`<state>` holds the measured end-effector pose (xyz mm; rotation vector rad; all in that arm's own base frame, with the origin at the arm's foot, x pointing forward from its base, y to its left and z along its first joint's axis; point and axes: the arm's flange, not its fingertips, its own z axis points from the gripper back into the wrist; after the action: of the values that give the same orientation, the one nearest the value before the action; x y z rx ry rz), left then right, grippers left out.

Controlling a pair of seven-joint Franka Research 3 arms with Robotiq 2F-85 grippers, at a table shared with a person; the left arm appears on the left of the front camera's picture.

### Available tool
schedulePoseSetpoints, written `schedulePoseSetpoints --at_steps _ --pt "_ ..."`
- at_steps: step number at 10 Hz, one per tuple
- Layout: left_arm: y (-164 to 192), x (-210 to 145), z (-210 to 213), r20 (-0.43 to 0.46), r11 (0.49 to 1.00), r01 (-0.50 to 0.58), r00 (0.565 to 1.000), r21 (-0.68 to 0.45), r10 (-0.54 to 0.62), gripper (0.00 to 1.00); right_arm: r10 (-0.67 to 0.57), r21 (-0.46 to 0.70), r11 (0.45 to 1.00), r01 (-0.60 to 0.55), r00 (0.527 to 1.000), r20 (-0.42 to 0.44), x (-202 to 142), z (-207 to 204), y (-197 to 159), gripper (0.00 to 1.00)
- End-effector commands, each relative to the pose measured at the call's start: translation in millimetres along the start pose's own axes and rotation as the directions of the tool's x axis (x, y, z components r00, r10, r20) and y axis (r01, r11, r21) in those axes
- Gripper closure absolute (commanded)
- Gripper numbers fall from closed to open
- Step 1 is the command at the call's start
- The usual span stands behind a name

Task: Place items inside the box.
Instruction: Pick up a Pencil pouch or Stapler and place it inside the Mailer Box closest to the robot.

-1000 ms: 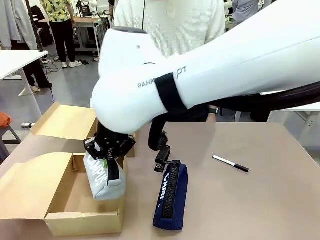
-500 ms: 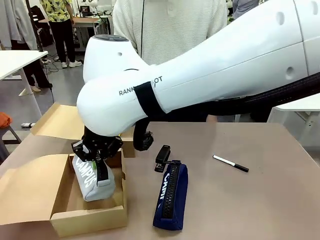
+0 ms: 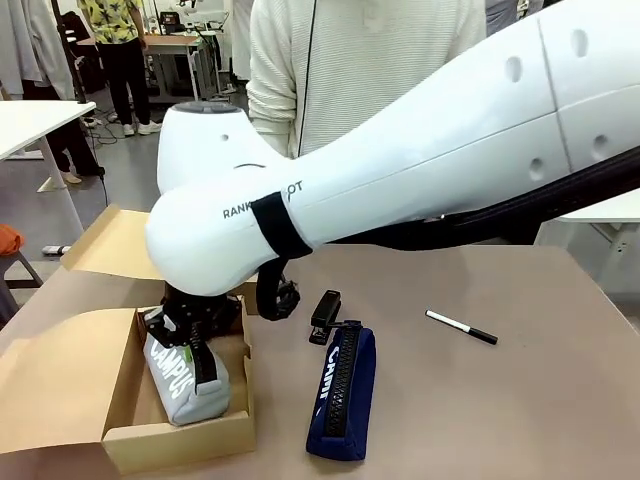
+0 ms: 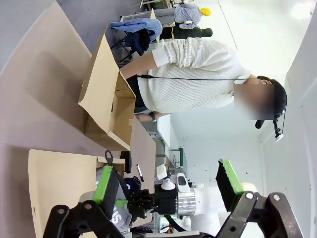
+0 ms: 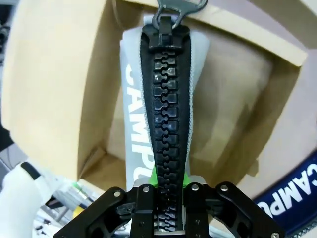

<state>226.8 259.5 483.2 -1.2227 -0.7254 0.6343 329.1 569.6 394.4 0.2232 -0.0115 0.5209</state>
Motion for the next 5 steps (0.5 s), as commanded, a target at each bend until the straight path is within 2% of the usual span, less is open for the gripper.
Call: schedulePoseSetpoints --at_steps 1,5 --pt "0 0 1 0.001 1.000 0.019 1.000 -0.016 -0.019 0.00 0.030 -0.034 0.999 -0.031 0.999 -0.018 9 -9 5 0.89" --pt "0 0 1 0.001 1.000 0.019 1.000 -0.016 -0.019 0.00 0.023 -0.055 0.998 -0.027 0.997 -0.075 14 -23 4 0.89"
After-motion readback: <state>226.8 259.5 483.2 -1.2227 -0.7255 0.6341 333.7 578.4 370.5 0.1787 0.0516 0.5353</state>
